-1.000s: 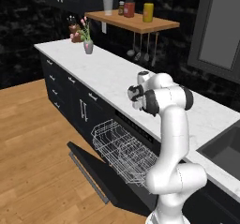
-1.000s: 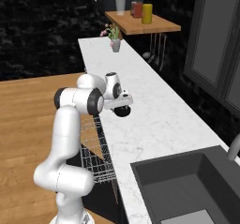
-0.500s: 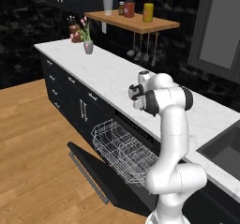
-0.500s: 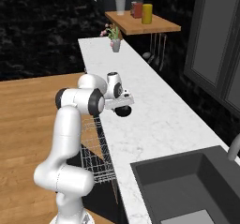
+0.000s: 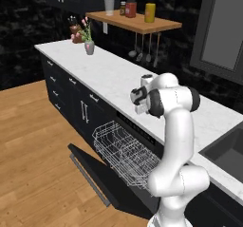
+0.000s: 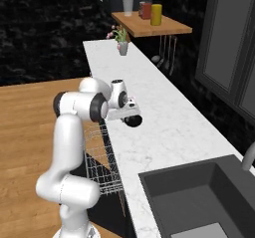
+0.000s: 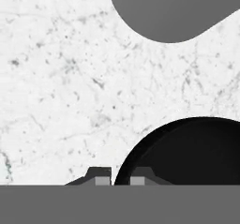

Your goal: Pick up the cup and bowl from the counter, place them in the dishwasher, and close the dishwasher door.

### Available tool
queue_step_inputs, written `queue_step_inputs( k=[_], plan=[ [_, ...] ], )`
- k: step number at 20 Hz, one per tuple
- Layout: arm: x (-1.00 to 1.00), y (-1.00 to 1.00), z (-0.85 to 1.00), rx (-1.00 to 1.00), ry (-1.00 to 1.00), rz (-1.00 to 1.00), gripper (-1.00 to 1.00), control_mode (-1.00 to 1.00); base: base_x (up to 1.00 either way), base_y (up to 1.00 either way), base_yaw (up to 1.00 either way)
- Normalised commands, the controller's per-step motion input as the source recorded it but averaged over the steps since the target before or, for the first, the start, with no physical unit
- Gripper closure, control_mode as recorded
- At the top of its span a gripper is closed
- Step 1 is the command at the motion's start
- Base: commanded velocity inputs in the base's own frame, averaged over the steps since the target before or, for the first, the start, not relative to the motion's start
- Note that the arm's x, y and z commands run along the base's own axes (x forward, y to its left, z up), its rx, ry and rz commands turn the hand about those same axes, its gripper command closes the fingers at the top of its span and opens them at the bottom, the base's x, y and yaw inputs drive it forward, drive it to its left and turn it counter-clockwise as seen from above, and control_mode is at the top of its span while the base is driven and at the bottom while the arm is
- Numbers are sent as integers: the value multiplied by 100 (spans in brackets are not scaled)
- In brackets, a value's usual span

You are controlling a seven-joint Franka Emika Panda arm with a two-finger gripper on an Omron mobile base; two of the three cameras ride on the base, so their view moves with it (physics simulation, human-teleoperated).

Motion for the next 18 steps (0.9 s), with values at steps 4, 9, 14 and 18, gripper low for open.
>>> queue_step_inputs(
  k=[4, 9, 14, 18],
  plan=[
    [-84, 59, -4, 0, -9, 1, 100, -100, 0, 0, 0],
    [-83, 95, 0, 0, -9, 5, 100, -100, 0, 0, 0],
    [-54, 100, 0, 0, -3, 9, 100, -100, 0, 0, 0],
    [-9, 100, -19, 0, 0, 6, 100, -100, 0, 0, 0]
  ],
)
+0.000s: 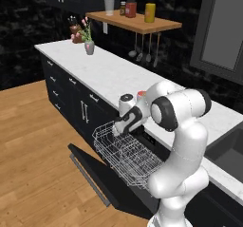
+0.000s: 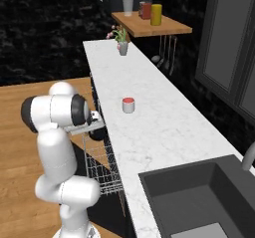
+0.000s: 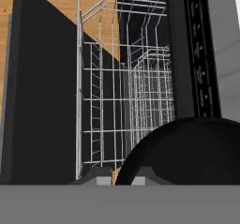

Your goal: Pick up the cup and bowl from the counter, place them in the dishwasher, and close the dishwasher door.

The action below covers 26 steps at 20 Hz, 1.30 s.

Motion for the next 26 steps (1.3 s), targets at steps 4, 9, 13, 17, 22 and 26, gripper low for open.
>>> queue_step_inputs(
  k=[4, 9, 13, 17, 22, 26],
  plan=[
    [8, 82, -47, 0, -2, 1, 100, -100, 0, 0, 0],
    [38, 56, -67, 0, 0, 0, 100, -100, 0, 0, 0],
    [43, 41, -71, 0, -1, 0, 100, -100, 0, 0, 0],
    [59, 16, -57, 0, -2, 0, 100, -100, 0, 0, 0],
    [72, 0, -41, 0, 0, 0, 100, -100, 0, 0, 0],
    [64, 0, -15, 2, 0, 0, 100, -100, 0, 0, 0]
  ],
)
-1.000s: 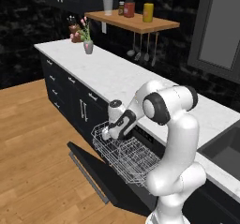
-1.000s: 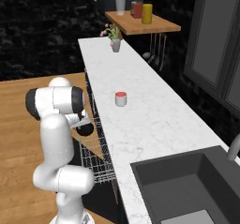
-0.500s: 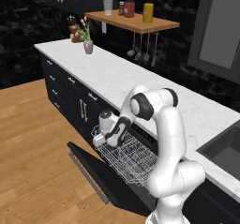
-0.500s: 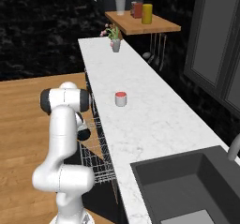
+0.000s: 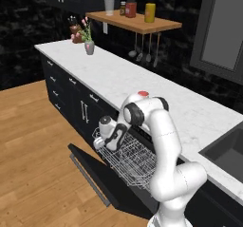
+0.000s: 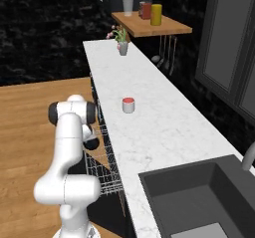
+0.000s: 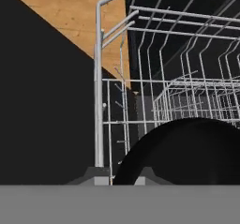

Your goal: Pick up the cup and bowl from the counter, place them in the dishwasher, and close the dishwasher door.

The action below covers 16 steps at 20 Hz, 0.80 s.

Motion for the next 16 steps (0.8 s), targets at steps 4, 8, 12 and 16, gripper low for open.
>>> queue_step_inputs(
  k=[4, 8, 12, 16],
  plan=[
    [52, 0, -6, 5, 0, 0, 100, -100, 0, 0, 0],
    [52, 0, -27, 5, 1, 0, 100, -100, 0, 0, 0],
    [43, 0, -54, 2, 3, 0, -100, -100, 0, 0, 0],
    [11, 0, -40, 2, 1, 0, -100, -100, 0, 0, 0]
  ],
)
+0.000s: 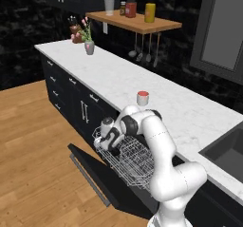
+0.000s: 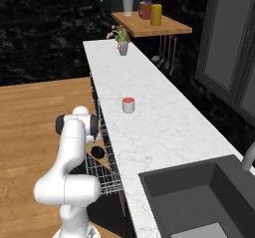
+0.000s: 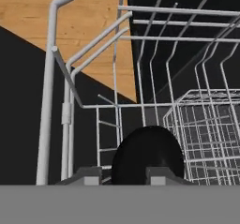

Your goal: Pick up the cup and bowl from the counter, place them in the dishwasher, and close the dishwasher door.

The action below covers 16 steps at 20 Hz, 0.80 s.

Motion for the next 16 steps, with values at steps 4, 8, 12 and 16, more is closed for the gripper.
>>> queue_step_inputs(
  k=[4, 8, 12, 16],
  plan=[
    [-4, 0, -5, 4, 0, 0, -100, -100, 0, 0, 0],
    [-51, 0, 56, 9, -11, 2, -100, -100, 0, 0, 0],
    [-56, 3, 100, 11, -14, 5, -100, -100, 0, 0, 0],
    [-39, 19, 100, 5, -6, 7, -100, -100, 0, 0, 0]
  ],
)
